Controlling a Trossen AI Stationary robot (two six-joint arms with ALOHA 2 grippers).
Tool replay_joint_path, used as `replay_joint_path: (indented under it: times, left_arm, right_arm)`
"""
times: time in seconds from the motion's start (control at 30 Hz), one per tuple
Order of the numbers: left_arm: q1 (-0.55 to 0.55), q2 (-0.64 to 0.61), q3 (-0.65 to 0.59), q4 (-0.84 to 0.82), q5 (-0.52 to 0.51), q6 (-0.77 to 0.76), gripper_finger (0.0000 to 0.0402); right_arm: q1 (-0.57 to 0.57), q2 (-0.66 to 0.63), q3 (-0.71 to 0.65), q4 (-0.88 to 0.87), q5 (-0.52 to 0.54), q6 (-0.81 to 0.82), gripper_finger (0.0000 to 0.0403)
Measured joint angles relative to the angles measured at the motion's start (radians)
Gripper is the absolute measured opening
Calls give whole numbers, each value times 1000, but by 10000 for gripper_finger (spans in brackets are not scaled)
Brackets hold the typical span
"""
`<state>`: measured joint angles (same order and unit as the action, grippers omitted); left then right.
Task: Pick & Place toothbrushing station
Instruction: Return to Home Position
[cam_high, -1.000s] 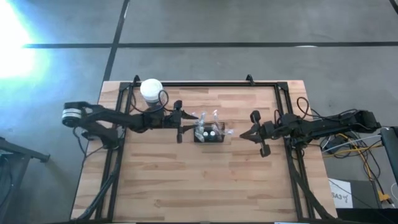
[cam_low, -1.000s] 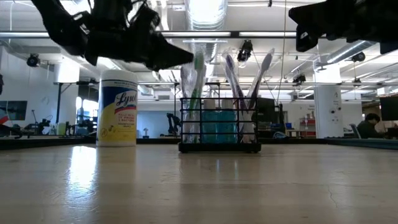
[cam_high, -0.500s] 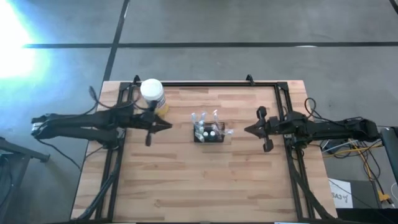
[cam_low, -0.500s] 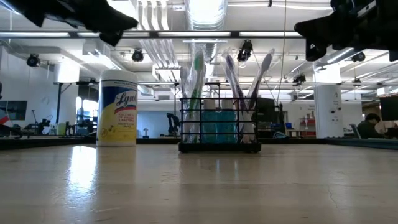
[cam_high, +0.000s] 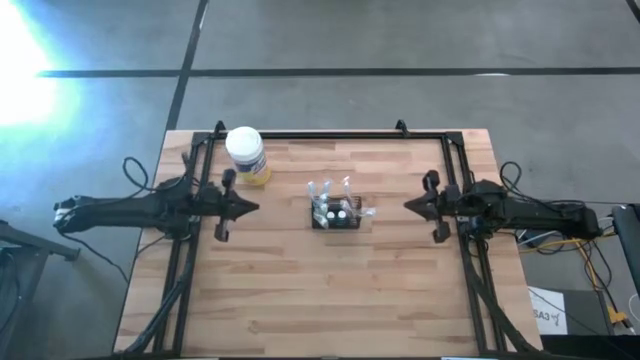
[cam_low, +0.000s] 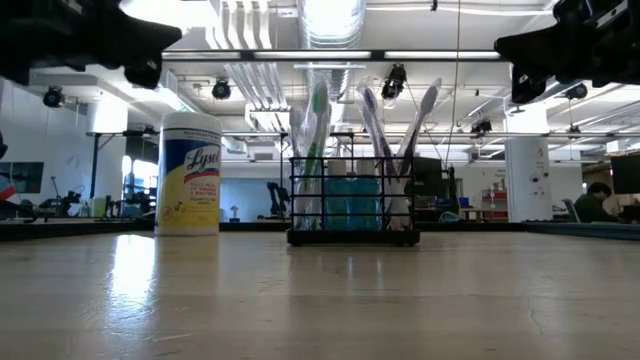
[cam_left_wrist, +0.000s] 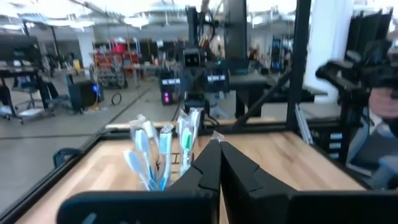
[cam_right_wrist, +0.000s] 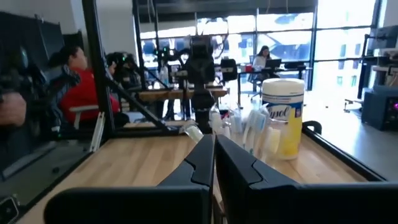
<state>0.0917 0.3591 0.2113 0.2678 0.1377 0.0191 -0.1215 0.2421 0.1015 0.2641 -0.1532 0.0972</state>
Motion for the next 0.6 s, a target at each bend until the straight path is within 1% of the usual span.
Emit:
replay_joint_path:
  times: [0.1, 0.2, 0.3, 0.43, 0.53, 0.6]
  left_arm:
    - [0, -60, -67, 45, -23, -22, 4]
    - [0, -111, -121, 50, -87, -57, 3]
    - [0, -153, -153, 55, -122, -90, 3]
    - [-3, -204, -180, -3, -151, -80, 2]
    - [-3, -247, -202, -50, -167, -62, 1]
    - [-4, -270, -202, -111, -167, -51, 1]
  right_arm:
    - [0, -58, -30, 1, 11, 16, 13]
    - [0, -104, -71, 1, 70, 54, 10]
    - [0, -131, -93, -36, 110, 70, 8]
    - [0, -159, -93, -83, 181, 65, 8]
    - [0, -183, -93, -105, 187, 48, 8]
    - [0, -196, -93, -120, 187, 44, 8]
